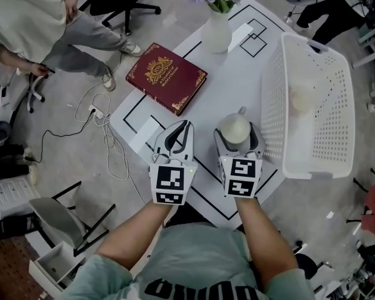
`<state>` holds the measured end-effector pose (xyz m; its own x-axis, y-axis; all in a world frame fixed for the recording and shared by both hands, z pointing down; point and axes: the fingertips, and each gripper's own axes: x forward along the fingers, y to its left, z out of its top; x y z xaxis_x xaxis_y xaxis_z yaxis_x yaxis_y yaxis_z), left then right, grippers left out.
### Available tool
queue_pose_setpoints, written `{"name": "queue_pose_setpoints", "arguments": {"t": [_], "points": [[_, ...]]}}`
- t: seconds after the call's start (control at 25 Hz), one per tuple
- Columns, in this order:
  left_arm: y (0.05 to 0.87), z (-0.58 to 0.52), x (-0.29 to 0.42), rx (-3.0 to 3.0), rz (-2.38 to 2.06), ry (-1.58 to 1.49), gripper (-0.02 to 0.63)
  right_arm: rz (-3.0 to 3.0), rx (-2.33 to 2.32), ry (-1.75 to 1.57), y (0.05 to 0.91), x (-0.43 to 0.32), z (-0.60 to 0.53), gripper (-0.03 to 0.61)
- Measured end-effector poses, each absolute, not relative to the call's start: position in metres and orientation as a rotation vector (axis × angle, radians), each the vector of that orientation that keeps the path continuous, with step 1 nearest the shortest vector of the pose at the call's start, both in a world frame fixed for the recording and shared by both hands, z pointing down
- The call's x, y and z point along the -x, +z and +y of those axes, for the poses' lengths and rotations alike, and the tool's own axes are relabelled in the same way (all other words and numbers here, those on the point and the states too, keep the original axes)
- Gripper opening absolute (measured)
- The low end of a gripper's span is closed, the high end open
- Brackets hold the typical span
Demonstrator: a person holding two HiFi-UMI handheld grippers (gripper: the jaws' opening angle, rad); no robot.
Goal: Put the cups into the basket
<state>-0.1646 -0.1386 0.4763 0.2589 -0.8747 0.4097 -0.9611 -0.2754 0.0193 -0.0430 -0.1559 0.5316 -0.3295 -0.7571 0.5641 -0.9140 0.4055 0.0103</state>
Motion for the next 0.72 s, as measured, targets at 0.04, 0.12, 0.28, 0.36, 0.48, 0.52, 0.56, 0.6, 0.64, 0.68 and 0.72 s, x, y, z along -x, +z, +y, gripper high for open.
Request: {"name": "queue_pose_setpoints", "arguments": {"t": [0.04,0.12,0.28,0.36,0.48,0.52,0.56,0.6,0.64,0.68,0.72], "points": [[0.476,-0.138,0.165,-2.267,-1.701,0.467,0.008,-2.18,-1.422,0.423,0.531,0.043,-0.157,0.39],[0.476,-0.137,0.166,-2.265,-1.703,0.467,0.008,-2.185,-1.419,0.421,0.531,0.044,-0.157,0.39],[0.475,-0.133,0.167,-2.26,-1.714,0.468,0.008,-2.195,-1.393,0.426,0.531,0.045,-0.153,0.39],[0.473,-0.132,0.168,-2.258,-1.722,0.466,0.009,-2.198,-1.377,0.436,0.531,0.047,-0.149,0.39],[0.469,-0.13,0.168,-2.255,-1.73,0.457,0.008,-2.215,-1.353,0.454,0.526,0.053,-0.14,0.39],[0.466,-0.129,0.169,-2.254,-1.734,0.452,0.008,-2.226,-1.345,0.456,0.521,0.055,-0.136,0.39],[0.464,-0.128,0.169,-2.252,-1.739,0.448,0.008,-2.237,-1.336,0.457,0.516,0.058,-0.133,0.39],[0.461,-0.127,0.169,-2.25,-1.744,0.443,0.008,-2.249,-1.326,0.458,0.511,0.06,-0.129,0.39],[0.458,-0.125,0.17,-2.248,-1.747,0.44,0.008,-2.262,-1.317,0.459,0.504,0.062,-0.126,0.39],[0.456,-0.124,0.17,-2.247,-1.748,0.438,0.008,-2.274,-1.308,0.46,0.498,0.063,-0.123,0.39],[0.453,-0.122,0.17,-2.244,-1.748,0.437,0.008,-2.286,-1.299,0.461,0.491,0.065,-0.119,0.39]]}}
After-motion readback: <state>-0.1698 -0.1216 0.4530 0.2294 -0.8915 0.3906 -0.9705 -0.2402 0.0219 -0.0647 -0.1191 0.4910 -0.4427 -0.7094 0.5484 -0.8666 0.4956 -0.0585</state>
